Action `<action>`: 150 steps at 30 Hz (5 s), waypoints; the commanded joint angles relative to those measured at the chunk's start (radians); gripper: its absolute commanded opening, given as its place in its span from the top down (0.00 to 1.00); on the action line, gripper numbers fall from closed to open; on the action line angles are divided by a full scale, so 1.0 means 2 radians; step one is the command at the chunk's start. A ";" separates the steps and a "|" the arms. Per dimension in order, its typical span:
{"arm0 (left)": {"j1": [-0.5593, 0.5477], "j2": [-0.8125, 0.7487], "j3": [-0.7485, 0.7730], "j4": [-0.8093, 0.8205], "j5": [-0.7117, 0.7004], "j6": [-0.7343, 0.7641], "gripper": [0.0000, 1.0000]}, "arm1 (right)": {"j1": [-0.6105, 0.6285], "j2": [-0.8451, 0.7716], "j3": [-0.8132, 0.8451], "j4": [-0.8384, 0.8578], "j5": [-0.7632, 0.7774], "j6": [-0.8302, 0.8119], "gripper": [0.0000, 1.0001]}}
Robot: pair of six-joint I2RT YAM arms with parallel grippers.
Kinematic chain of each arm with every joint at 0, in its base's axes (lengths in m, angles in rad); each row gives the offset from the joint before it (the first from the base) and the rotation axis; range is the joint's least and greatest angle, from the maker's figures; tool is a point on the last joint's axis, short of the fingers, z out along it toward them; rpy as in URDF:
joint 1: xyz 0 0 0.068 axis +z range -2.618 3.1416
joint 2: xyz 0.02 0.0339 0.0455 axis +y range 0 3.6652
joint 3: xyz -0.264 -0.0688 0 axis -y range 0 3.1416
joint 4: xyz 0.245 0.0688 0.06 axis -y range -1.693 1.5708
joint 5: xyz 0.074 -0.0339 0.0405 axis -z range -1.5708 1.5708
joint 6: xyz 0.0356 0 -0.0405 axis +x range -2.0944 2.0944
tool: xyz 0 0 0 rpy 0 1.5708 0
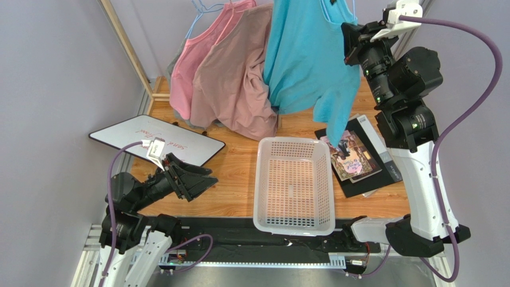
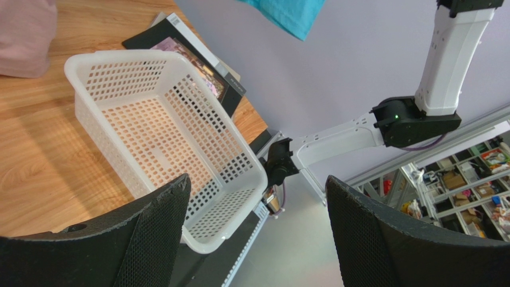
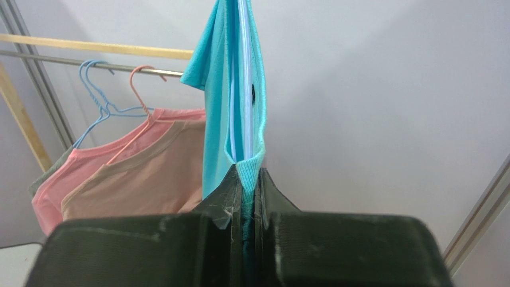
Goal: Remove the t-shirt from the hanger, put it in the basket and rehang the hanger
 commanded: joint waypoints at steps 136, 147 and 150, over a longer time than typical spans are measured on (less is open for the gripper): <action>-0.219 0.664 0.438 0.565 -0.344 -0.174 1.00 | -0.001 -0.608 -0.627 -0.174 0.280 0.451 1.00; -0.218 0.718 0.467 0.627 -0.191 -0.303 1.00 | -0.001 -0.413 -0.555 0.000 0.041 0.247 1.00; -0.222 0.724 0.462 0.652 -0.159 -0.324 1.00 | -0.001 -0.334 -0.507 -0.001 -0.002 0.239 1.00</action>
